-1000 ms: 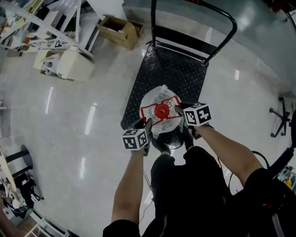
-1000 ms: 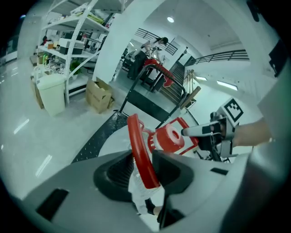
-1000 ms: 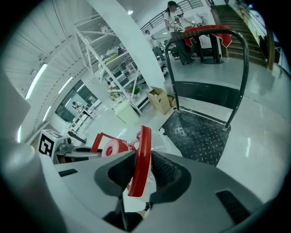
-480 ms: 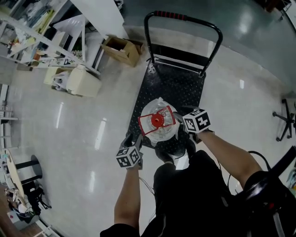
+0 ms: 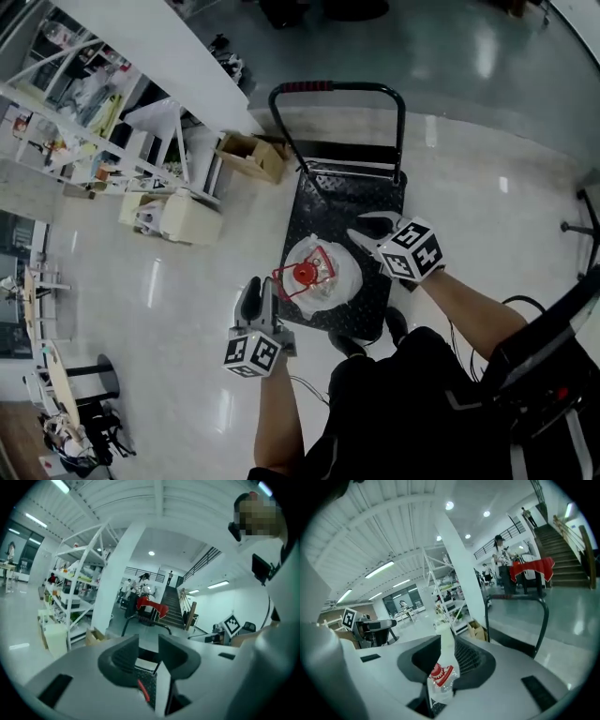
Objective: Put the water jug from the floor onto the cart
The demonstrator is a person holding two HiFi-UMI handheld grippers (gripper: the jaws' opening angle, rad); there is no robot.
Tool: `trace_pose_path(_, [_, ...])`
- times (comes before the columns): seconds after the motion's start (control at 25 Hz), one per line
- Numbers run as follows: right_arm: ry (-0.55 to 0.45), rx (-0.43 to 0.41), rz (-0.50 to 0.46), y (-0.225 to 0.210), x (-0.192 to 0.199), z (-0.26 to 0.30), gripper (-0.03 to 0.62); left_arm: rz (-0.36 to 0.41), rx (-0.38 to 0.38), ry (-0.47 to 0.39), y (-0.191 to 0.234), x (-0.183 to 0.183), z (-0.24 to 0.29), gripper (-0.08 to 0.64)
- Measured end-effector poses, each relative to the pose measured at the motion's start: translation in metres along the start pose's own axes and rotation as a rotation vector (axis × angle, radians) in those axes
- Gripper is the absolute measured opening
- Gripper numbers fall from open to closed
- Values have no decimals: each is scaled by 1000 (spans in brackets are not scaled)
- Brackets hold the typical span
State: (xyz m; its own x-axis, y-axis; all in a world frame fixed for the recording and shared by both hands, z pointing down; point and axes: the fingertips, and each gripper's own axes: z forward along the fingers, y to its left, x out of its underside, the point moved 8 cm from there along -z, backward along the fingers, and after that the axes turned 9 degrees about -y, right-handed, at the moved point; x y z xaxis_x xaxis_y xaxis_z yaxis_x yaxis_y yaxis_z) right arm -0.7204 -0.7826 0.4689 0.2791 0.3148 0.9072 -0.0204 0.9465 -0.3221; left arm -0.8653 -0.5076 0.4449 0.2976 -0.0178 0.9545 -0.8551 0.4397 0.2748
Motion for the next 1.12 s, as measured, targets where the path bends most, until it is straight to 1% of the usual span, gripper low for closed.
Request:
trace_pose_path(0.04, [-37, 2, -25, 1, -14, -14, 83, 32, 18, -15, -15, -13, 1, 111])
trace_pose_path(0.08, [-74, 12, -47, 2, -28, -28, 77, 60, 34, -27, -27, -25, 1, 68])
trace_pose_path(0.12, [-110, 26, -65, 4, -40, -42, 77, 82, 52, -39, -38, -35, 2, 46])
trace_pose_path(0.16, [-141, 44, -83, 6, -50, -54, 75, 102, 76, -51, -48, -43, 3, 8])
trace_pose_path(0.2, [-165, 63, -100, 7, -59, -66, 64, 125, 104, -61, -58, -50, 3, 2])
trace_pose_path(0.24, [-183, 82, -117, 9, -65, -77, 17, 151, 136, -68, -69, -54, 2, 2])
trace_pose_path(0.28, [-197, 99, -129, 10, -69, -88, 3, 178, 168, -71, -81, -58, 2, 2])
trace_pose_path(0.36, [-224, 130, -135, 10, -74, -110, 2, 216, 229, -74, -106, -64, 1, 2])
trace_pose_path(0.44, [-244, 166, -136, 12, -74, -130, 3, 222, 283, -77, -128, -67, -1, 2])
trace_pose_path(0.52, [-248, 205, -144, 21, -67, -148, 2, 219, 337, -67, -143, -64, -9, 2])
trace_pose_path(0.6, [-244, 244, -154, 37, -55, -166, 2, 245, 382, -46, -153, -60, -21, 2])
trace_pose_path(0.68, [-237, 285, -183, 59, -45, -185, 3, 271, 410, -34, -160, -58, -38, 2])
trace_pose_path(0.8, [-245, 348, -196, 98, -22, -207, 3, 265, 492, -26, -164, -46, -75, 2])
trace_pose_path(0.88, [-243, 374, -190, 126, 0, -223, 3, 280, 561, -16, -166, -30, -105, 2])
trace_pose_path(0.92, [-231, 388, -202, 139, 9, -233, 3, 291, 586, -16, -169, -22, -119, 2])
trace_pose_path(1.0, [-199, 428, -233, 164, 23, -260, 3, 309, 605, -18, -179, -13, -145, 2])
trace_pose_path(1.04, [-188, 447, -235, 178, 30, -275, 3, 307, 606, -12, -184, -11, -159, 2])
trace_pose_path(1.12, [-191, 468, -214, 209, 45, -304, 3, 270, 613, 2, -195, -6, -189, 2])
